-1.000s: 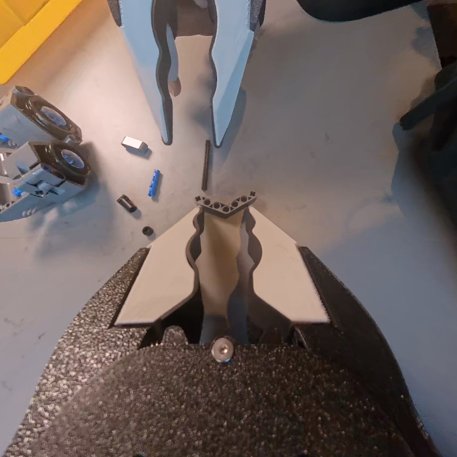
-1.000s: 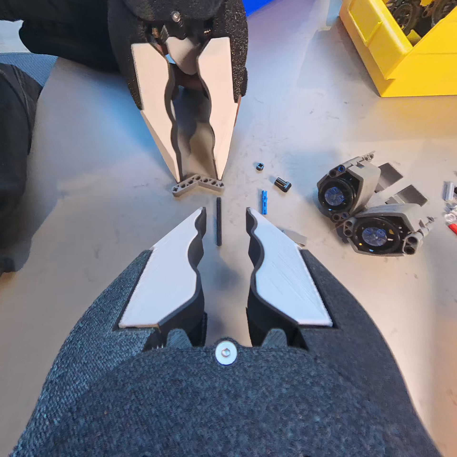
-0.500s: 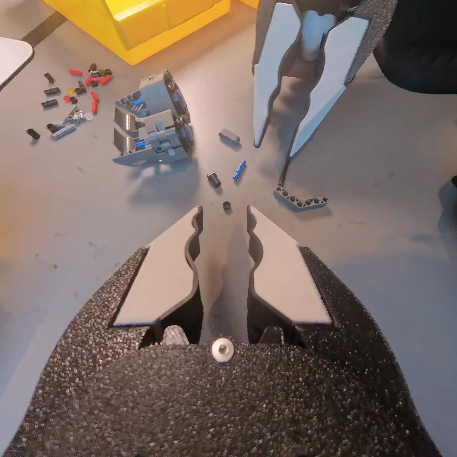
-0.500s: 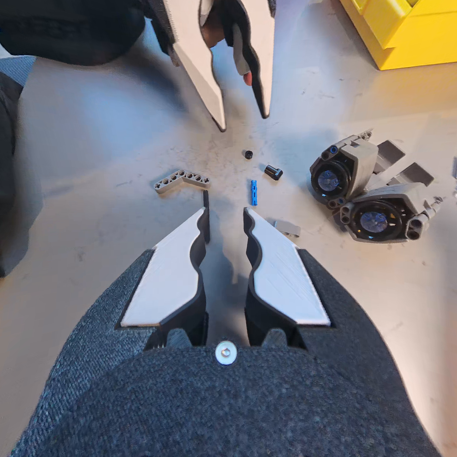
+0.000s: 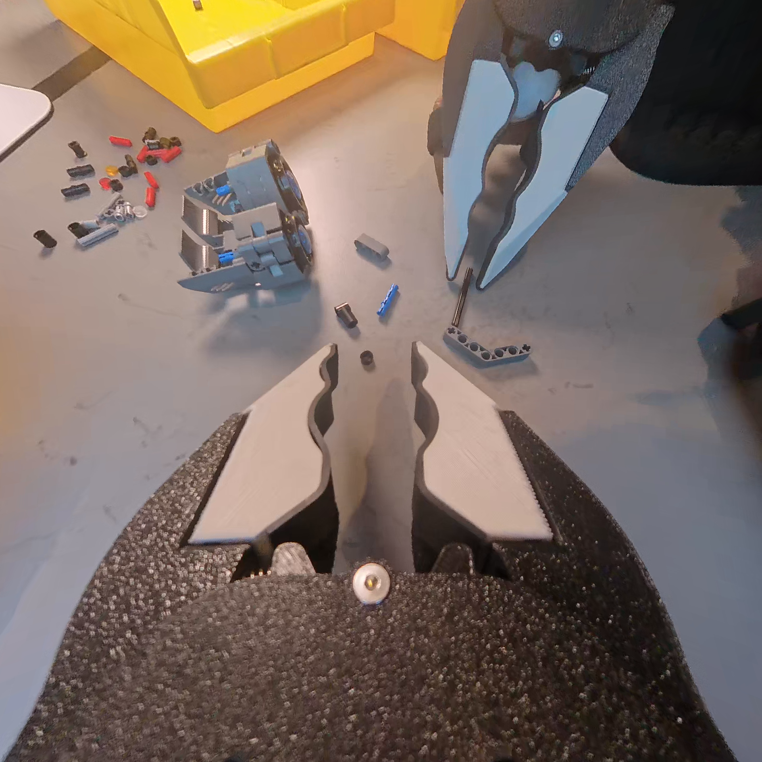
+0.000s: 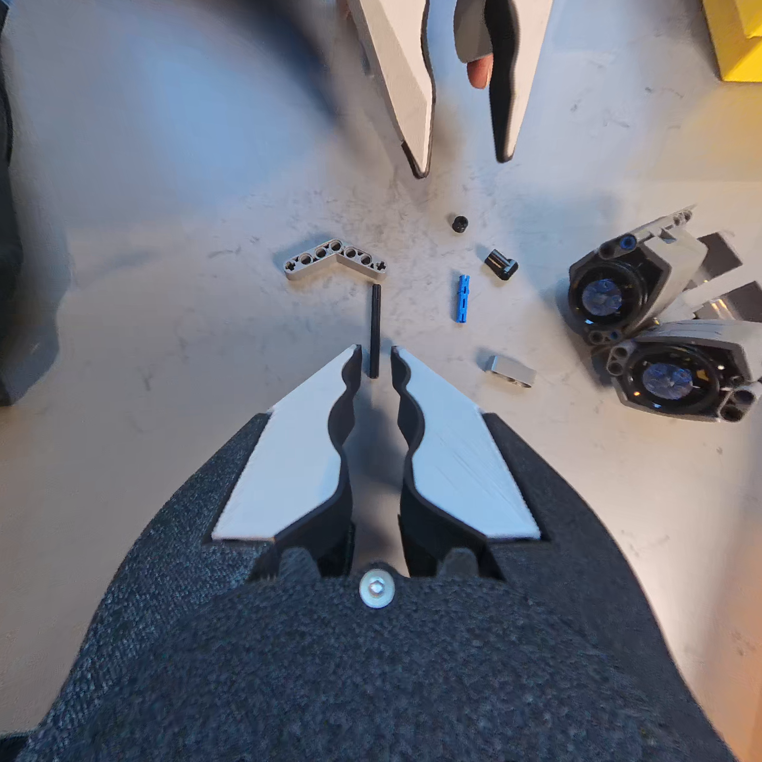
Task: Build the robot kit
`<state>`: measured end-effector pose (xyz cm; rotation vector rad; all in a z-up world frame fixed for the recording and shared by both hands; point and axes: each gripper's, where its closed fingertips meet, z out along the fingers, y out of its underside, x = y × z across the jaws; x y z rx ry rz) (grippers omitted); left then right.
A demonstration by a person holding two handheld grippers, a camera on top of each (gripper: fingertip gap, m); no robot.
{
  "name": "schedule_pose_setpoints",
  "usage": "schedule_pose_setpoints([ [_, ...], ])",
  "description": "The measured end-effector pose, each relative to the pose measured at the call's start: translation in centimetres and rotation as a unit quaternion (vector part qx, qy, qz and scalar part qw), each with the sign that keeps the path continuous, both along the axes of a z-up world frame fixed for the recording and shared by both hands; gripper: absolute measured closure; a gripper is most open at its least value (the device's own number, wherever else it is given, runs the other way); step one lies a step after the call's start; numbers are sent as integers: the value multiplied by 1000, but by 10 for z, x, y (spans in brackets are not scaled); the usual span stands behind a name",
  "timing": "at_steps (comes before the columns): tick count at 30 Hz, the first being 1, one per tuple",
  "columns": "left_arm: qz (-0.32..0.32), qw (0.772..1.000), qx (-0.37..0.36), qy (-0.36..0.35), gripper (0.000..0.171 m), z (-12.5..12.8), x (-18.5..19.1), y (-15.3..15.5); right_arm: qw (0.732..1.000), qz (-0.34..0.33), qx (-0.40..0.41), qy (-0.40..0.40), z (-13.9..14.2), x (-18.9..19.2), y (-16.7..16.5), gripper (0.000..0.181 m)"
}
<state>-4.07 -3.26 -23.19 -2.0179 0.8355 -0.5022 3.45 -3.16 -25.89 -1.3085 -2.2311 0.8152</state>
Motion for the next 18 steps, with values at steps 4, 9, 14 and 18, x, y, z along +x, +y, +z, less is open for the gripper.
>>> schedule_pose_setpoints([
  [4, 0, 1000, -2, -10, 136, 2, 0, 0, 1000, -2, -11, -19, -1, 1, -1, 171],
  [9, -3, 1000, -1, -6, 136, 1, 1, -1, 1000, 6, -16, -25, -1, 2, -4, 179],
  [14, -3, 1000, -5, -1, 137, -1, 2, -1, 999, 4, -20, -24, -1, 2, -4, 179],
  [18, 17, 1000, -17, 14, 140, -7, -5, 2, 1000, 7, -18, -19, -1, 2, -4, 179],
])
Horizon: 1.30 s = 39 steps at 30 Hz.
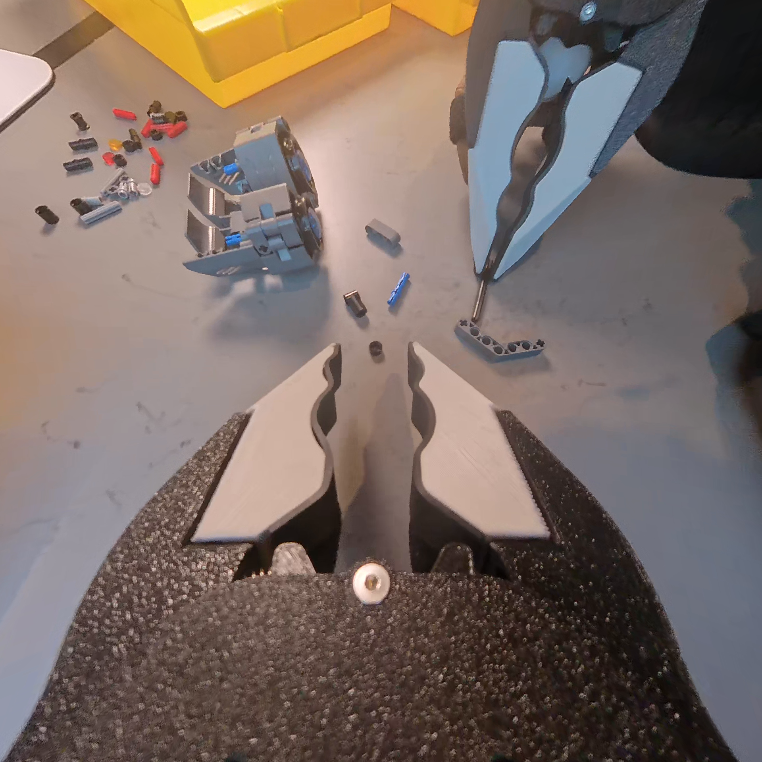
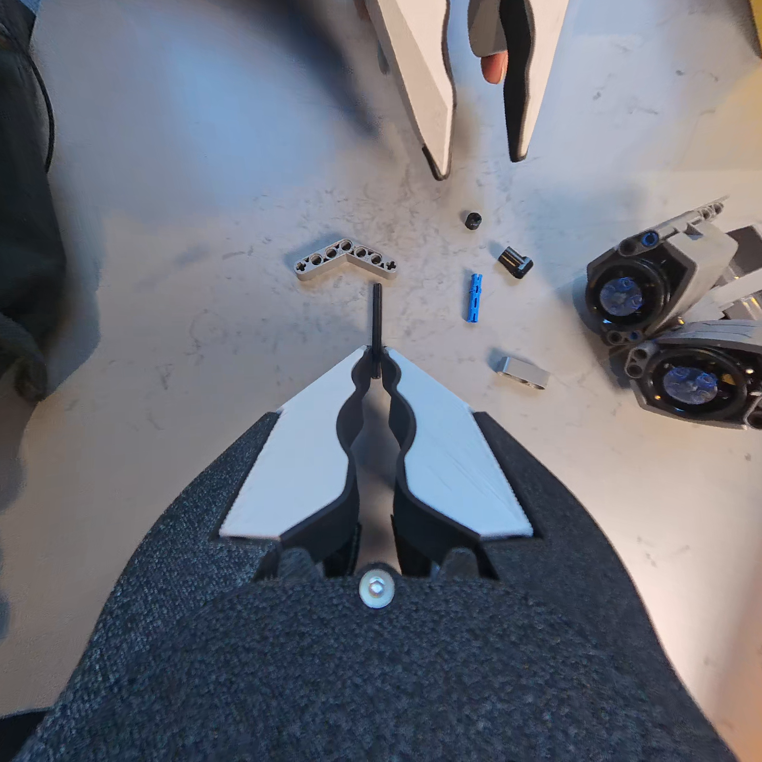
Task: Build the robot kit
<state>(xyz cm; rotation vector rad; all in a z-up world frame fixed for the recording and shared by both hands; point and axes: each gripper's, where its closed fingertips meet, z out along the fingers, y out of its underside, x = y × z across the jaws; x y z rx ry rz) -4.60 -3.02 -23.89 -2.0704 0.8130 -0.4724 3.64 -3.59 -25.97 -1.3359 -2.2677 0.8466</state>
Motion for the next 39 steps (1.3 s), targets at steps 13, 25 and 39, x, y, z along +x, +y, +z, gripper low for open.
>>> schedule_pose_setpoints([
  [13, 21, 1000, -11, 0, 148, -3, -8, 12, 998, -49, -31, 30, 11, 2, 24, 179],
  [25, 16, 998, -29, 58, 155, -20, 19, 35, 998, -49, 25, 10, 3, 12, 29, 179],
  [39, 16, 989, 18, -144, 165, 42, 24, 31, 996, -53, 44, 65, 18, 4, 31, 161],
])
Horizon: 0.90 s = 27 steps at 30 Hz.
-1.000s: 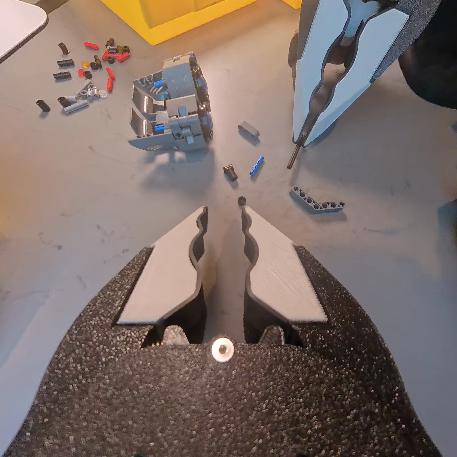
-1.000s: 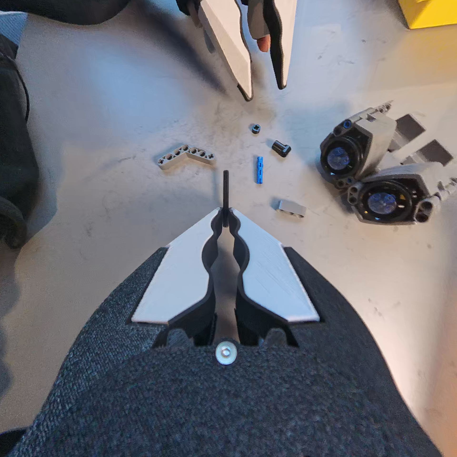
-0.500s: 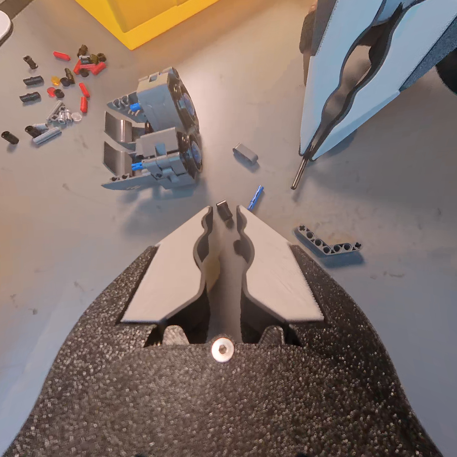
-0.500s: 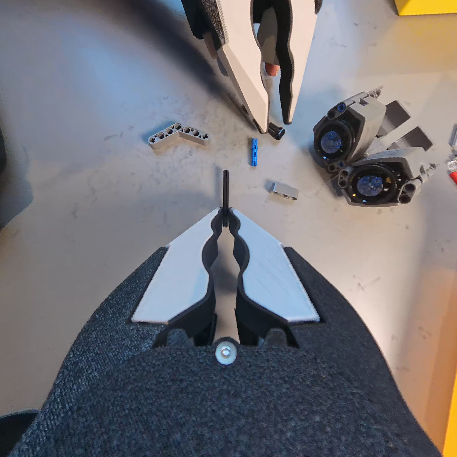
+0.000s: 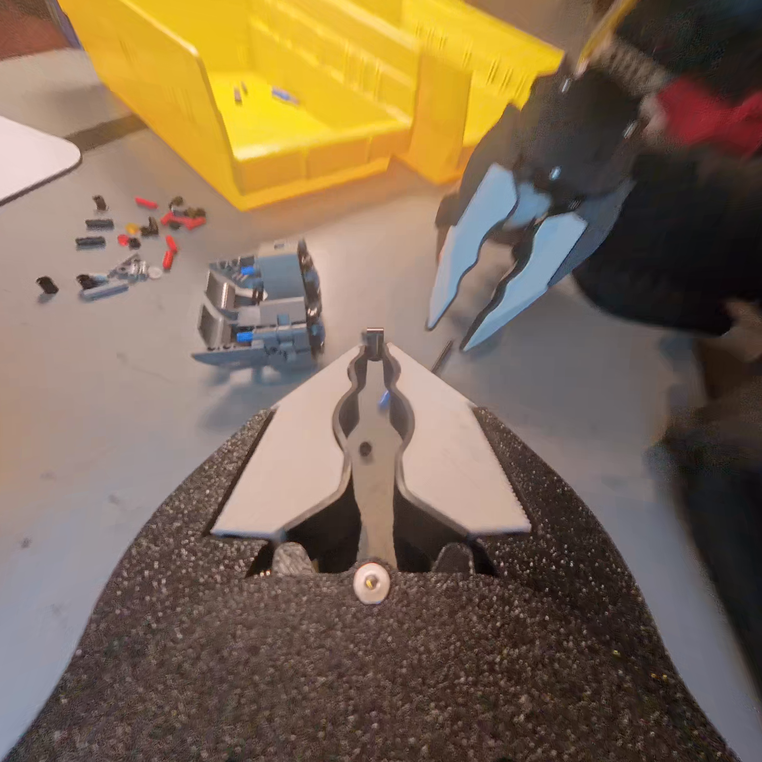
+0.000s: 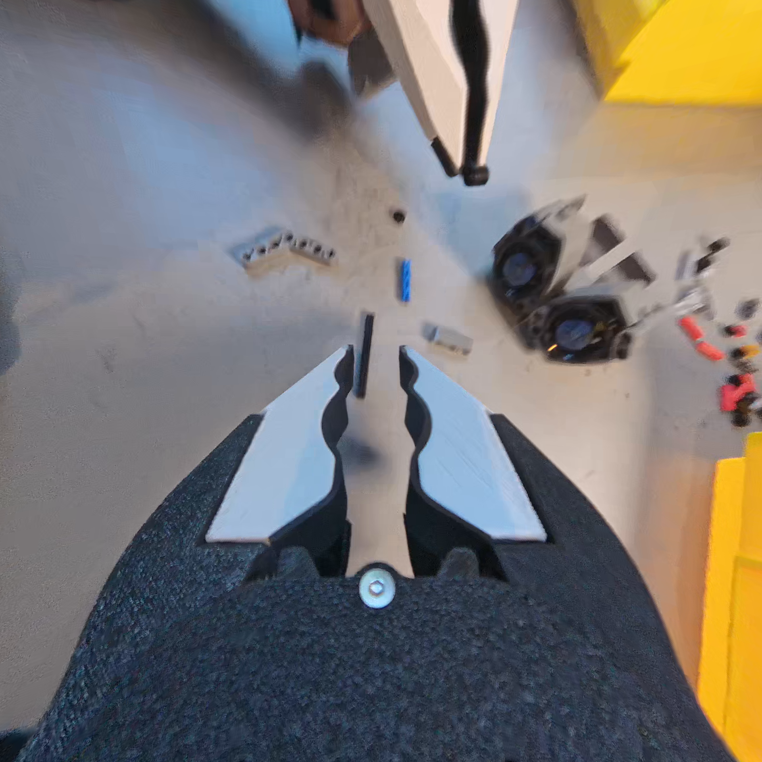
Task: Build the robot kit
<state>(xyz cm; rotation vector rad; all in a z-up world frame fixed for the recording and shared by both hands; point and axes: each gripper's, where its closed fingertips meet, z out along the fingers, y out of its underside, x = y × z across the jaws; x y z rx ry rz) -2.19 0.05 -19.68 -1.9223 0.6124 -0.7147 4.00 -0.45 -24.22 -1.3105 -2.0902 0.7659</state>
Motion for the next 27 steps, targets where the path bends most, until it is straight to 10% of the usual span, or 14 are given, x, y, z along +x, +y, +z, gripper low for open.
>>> schedule_pose_setpoints([
  [8, -43, 918, -38, -393, 166, 75, 13, -15, 953, -38, 62, 294, 104, -43, -18, 138],
  [27, -112, 839, -130, -516, 165, 78, 26, -31, 934, -29, 129, 333, 118, -52, -26, 170],
])
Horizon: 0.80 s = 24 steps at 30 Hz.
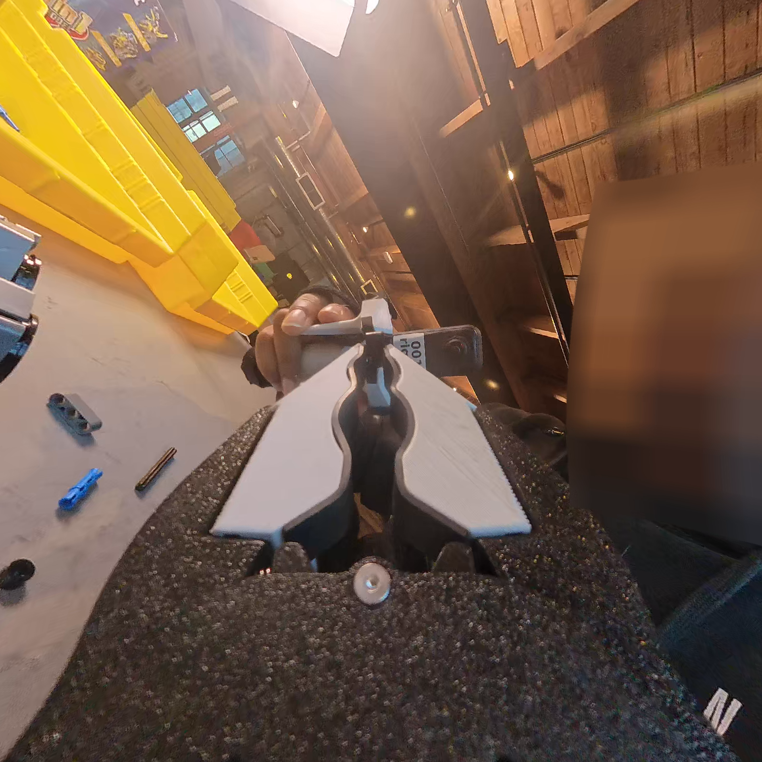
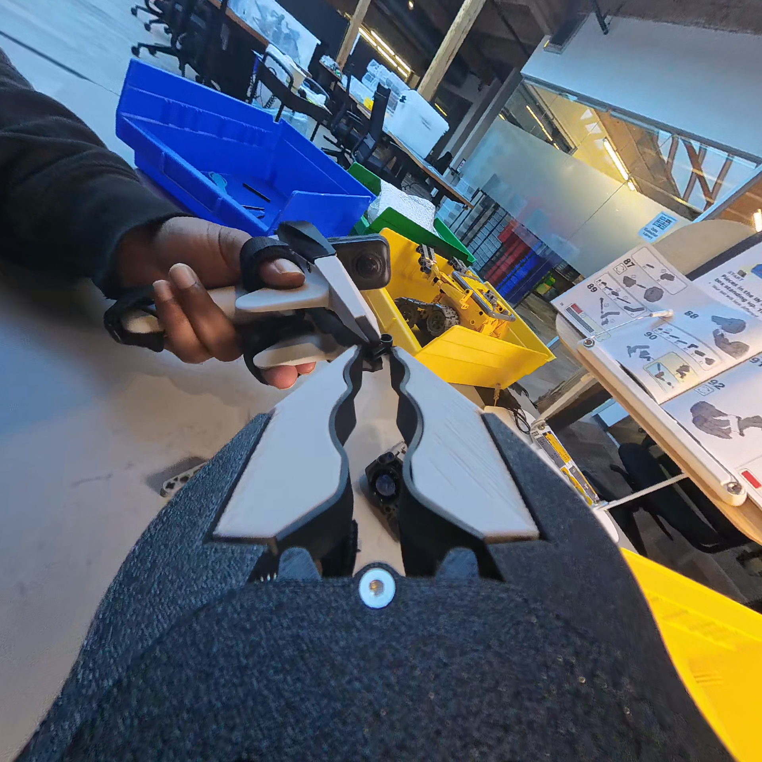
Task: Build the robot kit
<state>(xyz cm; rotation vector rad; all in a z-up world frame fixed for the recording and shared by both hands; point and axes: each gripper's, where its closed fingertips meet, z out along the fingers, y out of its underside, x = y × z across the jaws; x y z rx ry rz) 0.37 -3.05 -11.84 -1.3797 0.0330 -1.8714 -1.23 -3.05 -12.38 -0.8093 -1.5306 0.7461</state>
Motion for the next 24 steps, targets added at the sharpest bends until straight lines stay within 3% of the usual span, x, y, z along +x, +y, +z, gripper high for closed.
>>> schedule_pose_setpoints([
  [7, -20, 999, -32, 25, 156, -14, 2, 0, 999, 20, 26, -31, -9, 6, 0, 174],
  [12, 3, 997, 3, 79, 156, -14, -8, -2, 987, 64, -144, -36, -10, 13, 5, 175],
  [14, 12, 991, 46, 124, 151, -12, -6, -6, 960, 104, -253, -52, -11, 13, -1, 175],
  [16, 26, 978, 95, 183, 149, -13, -3, -10, 917, 148, -365, -71, -12, 13, -9, 175],
  [19, 25, 963, 132, 233, 159, -16, 3, -16, 867, 195, -453, -71, -10, 14, -17, 175],
  [24, 16, 966, 131, 223, 165, -14, 4, -20, 867, 201, -449, -76, -11, 13, -20, 175],
])
